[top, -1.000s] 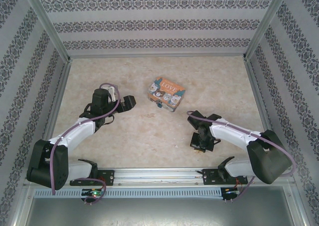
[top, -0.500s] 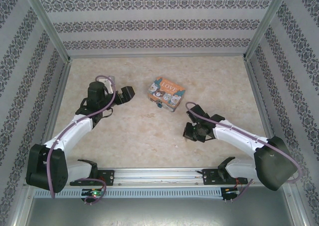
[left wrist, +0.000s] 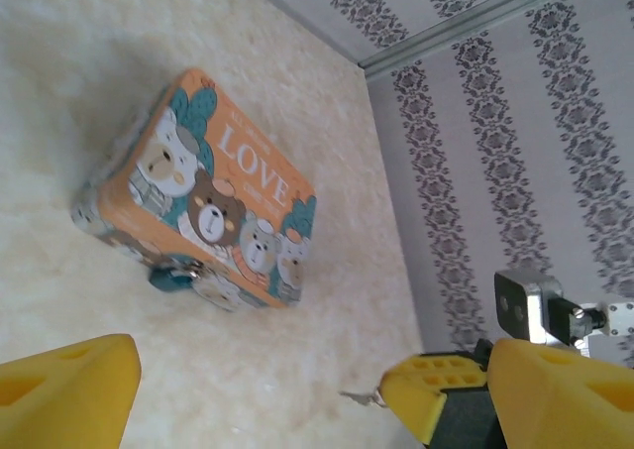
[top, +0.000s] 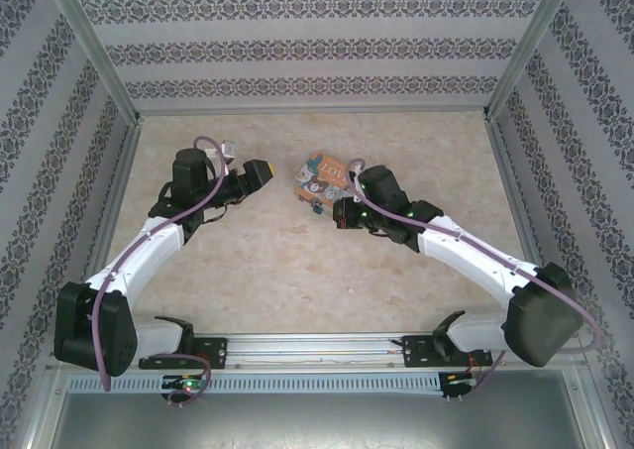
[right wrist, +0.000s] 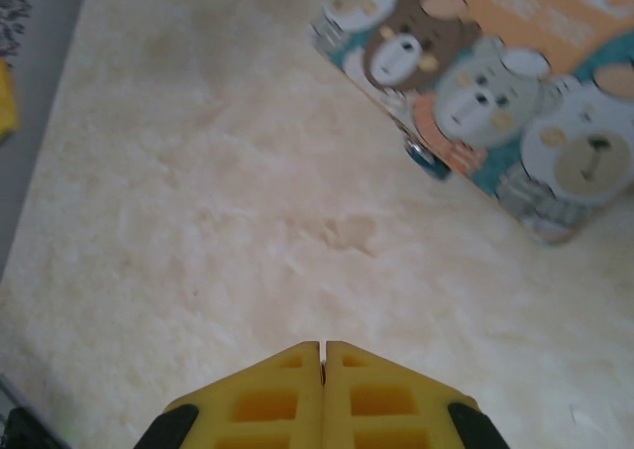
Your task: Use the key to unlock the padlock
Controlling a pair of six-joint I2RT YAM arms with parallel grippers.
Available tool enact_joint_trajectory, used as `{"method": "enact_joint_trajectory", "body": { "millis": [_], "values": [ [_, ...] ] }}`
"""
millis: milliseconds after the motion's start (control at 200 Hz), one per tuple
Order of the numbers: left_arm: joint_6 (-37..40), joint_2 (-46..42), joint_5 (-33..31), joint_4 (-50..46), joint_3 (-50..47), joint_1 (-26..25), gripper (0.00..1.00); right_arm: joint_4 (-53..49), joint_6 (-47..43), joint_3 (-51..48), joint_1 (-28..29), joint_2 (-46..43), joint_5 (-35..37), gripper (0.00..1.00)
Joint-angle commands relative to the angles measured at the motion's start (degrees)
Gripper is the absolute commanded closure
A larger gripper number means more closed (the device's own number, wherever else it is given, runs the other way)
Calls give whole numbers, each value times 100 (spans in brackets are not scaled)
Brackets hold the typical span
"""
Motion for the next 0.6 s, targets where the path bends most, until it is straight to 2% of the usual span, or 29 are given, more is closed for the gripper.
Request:
{"method": "enact_joint_trajectory", "body": {
  "millis": [0, 175, 435, 595],
  "values": [
    [-1455, 113, 439, 652, -40, 73, 10, 327, -338, 346, 100, 212, -156, 100],
    [-2903, 242, 463, 1497, -345, -5, 10, 564, -378, 740, 203, 520, -143, 100],
    [-4961, 830, 628, 3425, -662, -356, 10, 969, -385, 1194, 385, 917, 48, 100],
    [-5544, 1156, 491, 4164, -740, -587, 10, 1166, -431, 1439, 480, 1161, 109, 100]
  ]
}}
